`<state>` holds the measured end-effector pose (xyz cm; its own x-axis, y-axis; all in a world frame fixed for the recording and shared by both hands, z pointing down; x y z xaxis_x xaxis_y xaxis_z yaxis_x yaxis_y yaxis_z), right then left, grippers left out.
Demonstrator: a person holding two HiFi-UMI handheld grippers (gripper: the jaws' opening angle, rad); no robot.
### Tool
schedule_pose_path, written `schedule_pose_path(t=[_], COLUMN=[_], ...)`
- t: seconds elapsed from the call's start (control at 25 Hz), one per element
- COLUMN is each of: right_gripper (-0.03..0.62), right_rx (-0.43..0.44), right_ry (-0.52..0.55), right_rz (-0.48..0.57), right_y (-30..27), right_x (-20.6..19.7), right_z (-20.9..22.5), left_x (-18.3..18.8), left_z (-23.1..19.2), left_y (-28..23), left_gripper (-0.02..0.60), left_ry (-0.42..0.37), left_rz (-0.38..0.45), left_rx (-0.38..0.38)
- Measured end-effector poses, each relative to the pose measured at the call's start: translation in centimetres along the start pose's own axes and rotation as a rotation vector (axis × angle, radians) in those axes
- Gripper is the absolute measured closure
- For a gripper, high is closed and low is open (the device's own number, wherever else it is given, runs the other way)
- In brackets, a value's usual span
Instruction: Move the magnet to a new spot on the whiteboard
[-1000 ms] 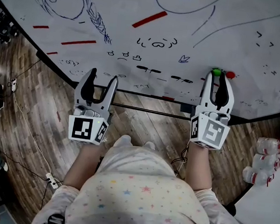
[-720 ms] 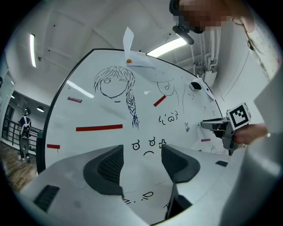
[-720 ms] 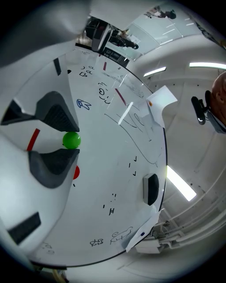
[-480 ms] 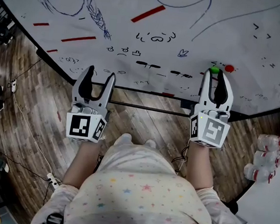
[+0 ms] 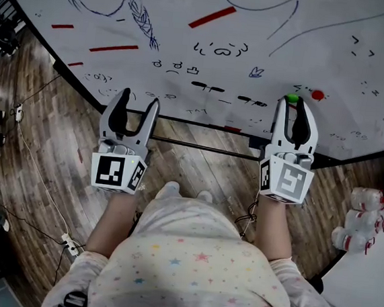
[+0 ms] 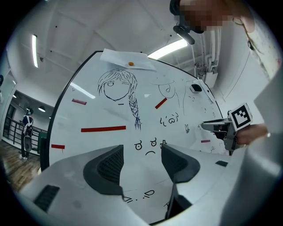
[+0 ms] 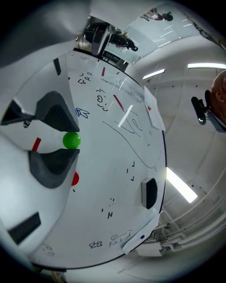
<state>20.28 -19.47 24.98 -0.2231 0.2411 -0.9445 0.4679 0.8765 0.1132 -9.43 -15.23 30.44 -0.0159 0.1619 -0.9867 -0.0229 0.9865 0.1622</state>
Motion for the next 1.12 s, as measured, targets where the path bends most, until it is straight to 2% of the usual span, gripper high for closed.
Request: schedule_pose_path(t=[0.72, 1.12], right_gripper=[0.473, 0.474], right_rx=[0.113, 0.169], right_ry=[-0.028, -0.037], right_rz=[-0.012, -0.023], right_y=[-2.1, -4.1], right_x=[-0.9, -1.2], right_z=[-5.1, -8.7], left_x=[-1.2, -1.8], left_z=[-2.7, -4.8], left_y=[1.6, 1.3], left_gripper=[0.342, 0.348], left_ry=[-0.006, 0.018], left_rz=[-0.034, -0.04], left_rx=[0.051, 0.064])
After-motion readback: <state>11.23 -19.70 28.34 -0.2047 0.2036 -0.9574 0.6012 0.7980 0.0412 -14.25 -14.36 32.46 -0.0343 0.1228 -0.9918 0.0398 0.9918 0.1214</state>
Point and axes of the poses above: the fingertips, and each gripper's own axes: y backward along the fingers, z to its right, x out of its top, the point moved 1 cm from there along y, backward along the fingers, and after that the axes turned 14 degrees about x, right-handed, at the moved point
